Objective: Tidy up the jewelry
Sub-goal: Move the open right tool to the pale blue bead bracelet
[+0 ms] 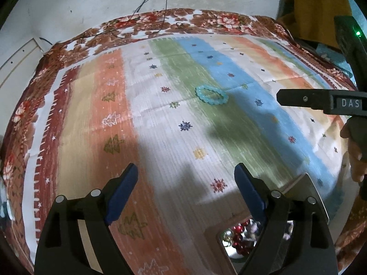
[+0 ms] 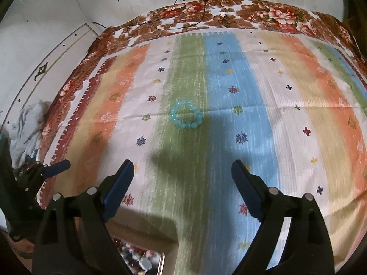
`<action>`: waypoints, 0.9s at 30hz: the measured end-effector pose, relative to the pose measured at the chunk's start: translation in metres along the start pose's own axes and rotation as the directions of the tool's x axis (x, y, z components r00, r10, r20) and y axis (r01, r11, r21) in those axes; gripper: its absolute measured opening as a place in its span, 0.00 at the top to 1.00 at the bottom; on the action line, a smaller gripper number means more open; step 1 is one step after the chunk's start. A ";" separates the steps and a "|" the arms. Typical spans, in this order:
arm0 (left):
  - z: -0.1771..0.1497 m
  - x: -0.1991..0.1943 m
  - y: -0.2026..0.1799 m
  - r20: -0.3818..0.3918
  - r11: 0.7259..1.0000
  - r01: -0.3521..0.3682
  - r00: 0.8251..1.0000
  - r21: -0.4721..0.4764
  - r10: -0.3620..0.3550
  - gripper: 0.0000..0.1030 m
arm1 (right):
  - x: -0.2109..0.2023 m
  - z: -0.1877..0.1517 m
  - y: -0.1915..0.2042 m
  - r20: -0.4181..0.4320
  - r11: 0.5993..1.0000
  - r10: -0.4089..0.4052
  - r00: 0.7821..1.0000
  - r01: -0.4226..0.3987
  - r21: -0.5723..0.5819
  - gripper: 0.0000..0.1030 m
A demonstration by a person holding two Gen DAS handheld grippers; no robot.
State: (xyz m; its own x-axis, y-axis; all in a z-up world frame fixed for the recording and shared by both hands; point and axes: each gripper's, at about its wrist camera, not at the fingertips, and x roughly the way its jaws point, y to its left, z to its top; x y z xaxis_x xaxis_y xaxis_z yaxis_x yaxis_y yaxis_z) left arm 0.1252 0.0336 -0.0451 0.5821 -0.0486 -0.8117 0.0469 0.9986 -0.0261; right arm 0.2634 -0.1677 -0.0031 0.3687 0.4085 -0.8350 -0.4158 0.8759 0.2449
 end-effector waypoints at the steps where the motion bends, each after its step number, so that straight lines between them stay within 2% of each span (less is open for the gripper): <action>1: 0.002 0.003 0.000 -0.003 1.000 -0.001 1.000 0.001 0.001 0.18 | 0.002 0.002 0.000 -0.003 1.000 -0.002 1.000 0.002 0.001 0.16; 18: 0.026 0.056 0.008 -0.067 1.000 0.002 0.998 0.007 -0.002 0.18 | 0.056 0.031 -0.012 -0.074 0.999 -0.030 0.997 0.032 0.018 0.16; 27: 0.037 0.079 0.009 -0.077 1.000 0.006 0.997 0.031 -0.003 0.18 | 0.080 0.041 -0.003 -0.077 0.994 -0.062 0.995 0.055 -0.095 0.16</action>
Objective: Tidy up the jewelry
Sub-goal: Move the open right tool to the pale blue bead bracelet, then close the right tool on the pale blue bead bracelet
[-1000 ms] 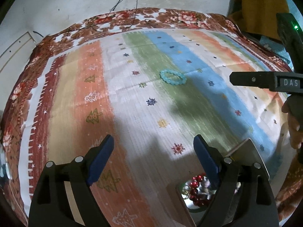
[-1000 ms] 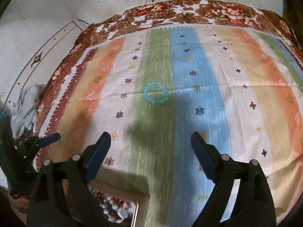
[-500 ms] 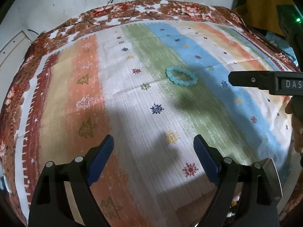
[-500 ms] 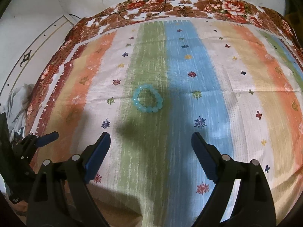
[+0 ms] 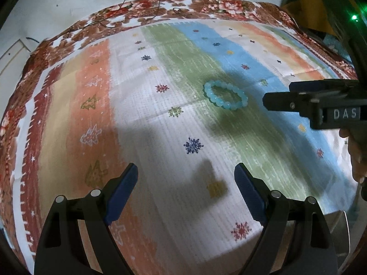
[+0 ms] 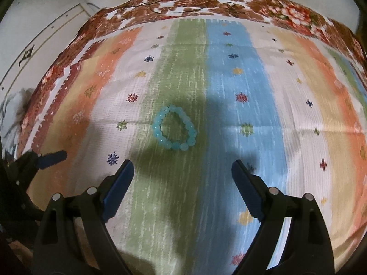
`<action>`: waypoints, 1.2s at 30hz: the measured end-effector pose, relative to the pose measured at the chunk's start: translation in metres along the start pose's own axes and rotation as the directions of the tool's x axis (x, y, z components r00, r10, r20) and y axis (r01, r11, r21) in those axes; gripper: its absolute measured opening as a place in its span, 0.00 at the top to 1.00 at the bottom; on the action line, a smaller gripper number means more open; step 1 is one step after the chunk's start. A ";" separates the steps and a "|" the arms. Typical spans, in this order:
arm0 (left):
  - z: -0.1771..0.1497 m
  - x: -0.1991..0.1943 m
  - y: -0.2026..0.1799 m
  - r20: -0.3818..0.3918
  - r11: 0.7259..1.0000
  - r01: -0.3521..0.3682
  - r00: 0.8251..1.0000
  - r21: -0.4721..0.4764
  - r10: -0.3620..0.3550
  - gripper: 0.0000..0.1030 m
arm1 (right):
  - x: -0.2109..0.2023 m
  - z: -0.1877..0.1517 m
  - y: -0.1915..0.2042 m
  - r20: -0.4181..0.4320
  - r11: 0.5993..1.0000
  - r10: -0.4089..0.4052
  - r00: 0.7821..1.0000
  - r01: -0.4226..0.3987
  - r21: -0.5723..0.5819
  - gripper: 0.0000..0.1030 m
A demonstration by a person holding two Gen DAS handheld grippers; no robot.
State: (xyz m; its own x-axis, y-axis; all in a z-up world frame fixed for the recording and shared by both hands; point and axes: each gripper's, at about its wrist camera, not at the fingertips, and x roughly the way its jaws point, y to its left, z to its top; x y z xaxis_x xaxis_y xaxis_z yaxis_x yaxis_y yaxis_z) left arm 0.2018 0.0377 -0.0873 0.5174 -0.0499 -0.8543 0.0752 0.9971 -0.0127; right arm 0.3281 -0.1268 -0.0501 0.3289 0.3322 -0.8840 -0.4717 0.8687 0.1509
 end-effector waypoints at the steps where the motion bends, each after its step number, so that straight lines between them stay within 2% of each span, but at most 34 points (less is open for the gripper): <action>1: 0.002 0.003 0.001 -0.004 1.000 0.004 1.000 -0.005 -0.005 0.18 | 0.004 0.001 0.000 -0.004 1.000 0.001 1.000 -0.001 -0.006 0.16; 7: 0.007 0.014 0.007 -0.010 1.000 0.022 1.000 -0.019 -0.022 0.18 | 0.021 0.016 -0.018 -0.041 0.995 0.032 0.999 -0.028 0.092 0.16; 17: 0.007 0.026 0.009 -0.025 0.999 0.035 0.999 -0.013 -0.036 0.18 | 0.051 0.036 -0.017 -0.076 0.997 -0.005 0.997 0.011 0.071 0.17; 25: 0.010 0.045 0.009 -0.046 0.999 0.045 0.998 0.009 -0.044 0.23 | 0.072 0.031 -0.033 -0.131 0.994 -0.048 0.990 0.060 0.090 0.26; 29: 0.013 0.051 0.008 -0.039 0.998 0.068 0.997 0.003 -0.067 0.24 | 0.074 0.032 -0.034 -0.125 0.994 -0.059 0.990 0.069 0.081 0.27; 31: 0.016 0.054 0.008 -0.034 0.998 0.057 0.998 -0.002 -0.057 0.29 | 0.076 0.032 -0.032 -0.128 0.994 -0.081 0.988 0.090 0.061 0.42; 32: 0.017 0.054 0.006 -0.031 0.999 0.046 0.998 0.009 -0.046 0.34 | 0.078 0.032 -0.030 -0.126 0.994 -0.098 0.987 0.103 0.038 0.44; 33: 0.018 0.055 0.005 -0.029 0.999 0.040 0.999 0.021 -0.039 0.36 | 0.078 0.032 -0.028 -0.122 0.995 -0.097 0.988 0.100 0.021 0.49; 36: 0.017 0.054 -0.001 -0.027 0.998 0.039 0.999 0.053 -0.038 0.51 | 0.077 0.031 -0.026 -0.131 0.997 -0.073 0.989 0.074 0.010 0.70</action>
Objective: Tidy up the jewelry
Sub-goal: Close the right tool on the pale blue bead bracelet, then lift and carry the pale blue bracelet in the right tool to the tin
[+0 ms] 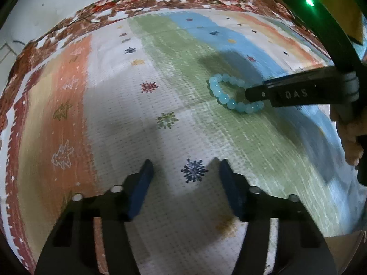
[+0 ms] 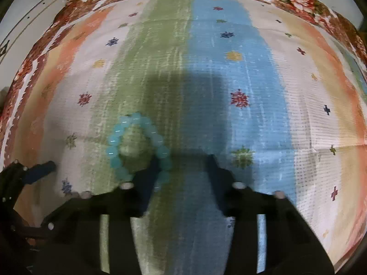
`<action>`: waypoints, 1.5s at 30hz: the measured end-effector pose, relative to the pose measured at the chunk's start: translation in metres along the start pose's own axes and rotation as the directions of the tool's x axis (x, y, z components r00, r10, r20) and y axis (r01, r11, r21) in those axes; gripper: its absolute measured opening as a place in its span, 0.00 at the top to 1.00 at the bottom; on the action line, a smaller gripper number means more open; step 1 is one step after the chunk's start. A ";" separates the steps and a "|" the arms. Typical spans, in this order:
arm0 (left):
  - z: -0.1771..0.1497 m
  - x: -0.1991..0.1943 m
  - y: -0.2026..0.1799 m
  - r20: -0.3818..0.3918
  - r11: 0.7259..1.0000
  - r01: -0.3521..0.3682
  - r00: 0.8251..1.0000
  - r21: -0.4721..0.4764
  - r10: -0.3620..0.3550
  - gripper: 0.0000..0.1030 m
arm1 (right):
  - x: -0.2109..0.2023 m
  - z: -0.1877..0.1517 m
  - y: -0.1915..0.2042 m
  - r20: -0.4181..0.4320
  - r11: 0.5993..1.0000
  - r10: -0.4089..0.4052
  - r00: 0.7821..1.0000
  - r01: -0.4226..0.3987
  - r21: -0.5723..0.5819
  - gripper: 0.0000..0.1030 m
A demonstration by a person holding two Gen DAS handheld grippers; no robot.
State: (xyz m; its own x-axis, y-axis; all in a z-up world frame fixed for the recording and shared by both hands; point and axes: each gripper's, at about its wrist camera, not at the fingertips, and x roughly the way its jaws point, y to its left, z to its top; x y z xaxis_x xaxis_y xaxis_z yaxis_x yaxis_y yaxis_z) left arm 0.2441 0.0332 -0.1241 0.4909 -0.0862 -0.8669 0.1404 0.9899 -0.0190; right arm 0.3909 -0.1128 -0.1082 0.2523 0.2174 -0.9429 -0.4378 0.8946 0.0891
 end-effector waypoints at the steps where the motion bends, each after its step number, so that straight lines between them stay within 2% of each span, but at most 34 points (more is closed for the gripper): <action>1: 0.000 -0.001 -0.001 -0.002 1.000 0.003 1.000 0.007 -0.003 0.66 | -0.001 0.000 0.001 -0.003 1.000 0.008 1.000 -0.008 -0.005 0.79; 2: 0.001 -0.001 -0.002 -0.007 1.000 0.011 1.000 0.011 -0.011 0.86 | -0.001 -0.001 0.003 -0.005 1.000 0.016 1.000 -0.016 -0.013 0.84; 4: 0.002 -0.002 -0.001 -0.019 1.000 -0.011 1.000 0.000 0.011 0.97 | -0.001 -0.002 0.007 -0.005 0.999 0.014 1.000 -0.014 -0.036 0.87; 5: 0.002 -0.002 0.001 -0.024 1.000 -0.006 1.000 -0.009 0.006 0.98 | -0.002 -0.003 0.009 -0.005 0.999 0.010 1.000 -0.010 -0.046 0.87; 18: 0.001 -0.010 0.000 -0.021 1.000 -0.022 1.000 -0.018 0.021 1.00 | -0.019 -0.008 0.011 0.007 0.998 0.041 0.999 -0.041 -0.042 0.87; 31: -0.002 -0.038 -0.006 0.017 0.998 -0.023 1.000 -0.052 0.024 1.00 | -0.064 -0.025 0.019 0.059 0.996 0.080 0.995 -0.078 -0.035 0.87; 42: -0.010 -0.068 -0.009 0.061 0.997 -0.019 0.998 -0.075 0.023 1.00 | -0.101 -0.047 0.033 0.120 0.996 0.066 0.991 -0.059 -0.063 0.87; 45: -0.014 -0.079 -0.015 0.075 0.998 -0.010 0.997 -0.065 0.015 1.00 | -0.109 -0.055 0.034 0.131 0.995 0.084 0.988 -0.077 -0.059 0.87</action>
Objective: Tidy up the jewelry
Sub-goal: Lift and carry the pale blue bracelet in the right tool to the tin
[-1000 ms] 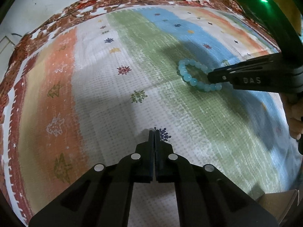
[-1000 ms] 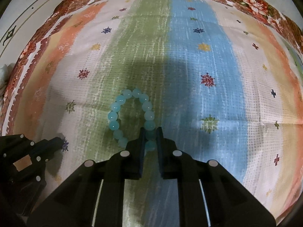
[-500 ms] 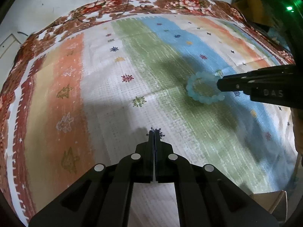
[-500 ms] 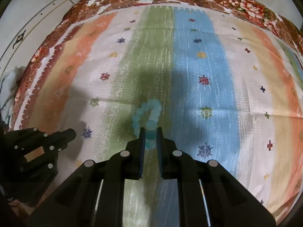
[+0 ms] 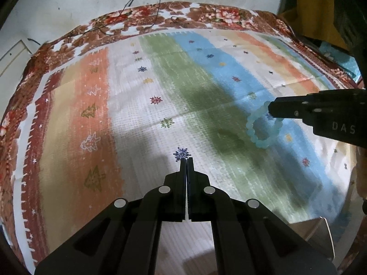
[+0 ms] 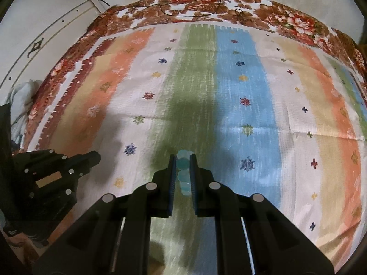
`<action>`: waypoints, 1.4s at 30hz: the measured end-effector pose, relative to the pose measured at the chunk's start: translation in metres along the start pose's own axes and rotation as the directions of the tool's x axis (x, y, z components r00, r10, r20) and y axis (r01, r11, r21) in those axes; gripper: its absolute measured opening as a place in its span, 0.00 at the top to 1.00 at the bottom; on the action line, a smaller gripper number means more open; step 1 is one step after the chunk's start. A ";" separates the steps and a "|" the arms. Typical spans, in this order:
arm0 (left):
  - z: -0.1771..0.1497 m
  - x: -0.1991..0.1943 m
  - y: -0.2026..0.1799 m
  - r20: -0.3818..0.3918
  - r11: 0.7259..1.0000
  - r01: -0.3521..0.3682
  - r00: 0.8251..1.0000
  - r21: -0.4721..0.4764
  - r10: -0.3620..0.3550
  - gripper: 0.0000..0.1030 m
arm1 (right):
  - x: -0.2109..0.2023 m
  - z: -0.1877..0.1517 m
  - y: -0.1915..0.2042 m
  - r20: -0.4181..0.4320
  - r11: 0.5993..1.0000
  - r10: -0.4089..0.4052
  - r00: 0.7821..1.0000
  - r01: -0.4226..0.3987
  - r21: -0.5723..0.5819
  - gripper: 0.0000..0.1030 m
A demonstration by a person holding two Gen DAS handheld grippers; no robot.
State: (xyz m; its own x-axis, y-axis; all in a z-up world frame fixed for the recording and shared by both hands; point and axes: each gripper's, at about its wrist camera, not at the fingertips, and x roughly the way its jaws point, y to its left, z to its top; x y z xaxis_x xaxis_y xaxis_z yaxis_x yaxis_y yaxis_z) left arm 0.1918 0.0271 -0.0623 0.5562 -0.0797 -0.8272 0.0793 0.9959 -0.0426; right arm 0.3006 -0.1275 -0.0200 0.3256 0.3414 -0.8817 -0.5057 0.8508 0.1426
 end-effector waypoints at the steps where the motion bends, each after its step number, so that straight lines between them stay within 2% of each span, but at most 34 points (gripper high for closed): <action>1: -0.001 -0.003 -0.001 0.004 1.000 -0.001 1.000 0.001 0.001 1.00 | -0.004 -0.004 0.001 0.005 1.000 0.001 1.000 -0.001 -0.002 0.87; 21: -0.025 -0.055 -0.017 0.083 0.999 0.032 0.996 -0.029 -0.029 1.00 | -0.074 -0.051 0.029 0.107 0.995 0.081 0.991 -0.074 -0.060 0.87; 42: -0.068 -0.091 -0.033 0.120 0.996 0.081 0.990 -0.038 -0.076 1.00 | -0.115 -0.096 0.055 0.143 0.978 0.161 0.977 -0.138 -0.158 0.87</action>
State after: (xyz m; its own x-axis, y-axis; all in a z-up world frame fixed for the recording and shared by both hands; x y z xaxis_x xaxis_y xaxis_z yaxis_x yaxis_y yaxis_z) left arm 0.0824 0.0042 -0.0238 0.6438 -0.1595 -0.7484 0.0925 0.9871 -0.1308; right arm 0.1590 -0.1584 0.0467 0.3509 0.5274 -0.7738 -0.6654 0.7218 0.1903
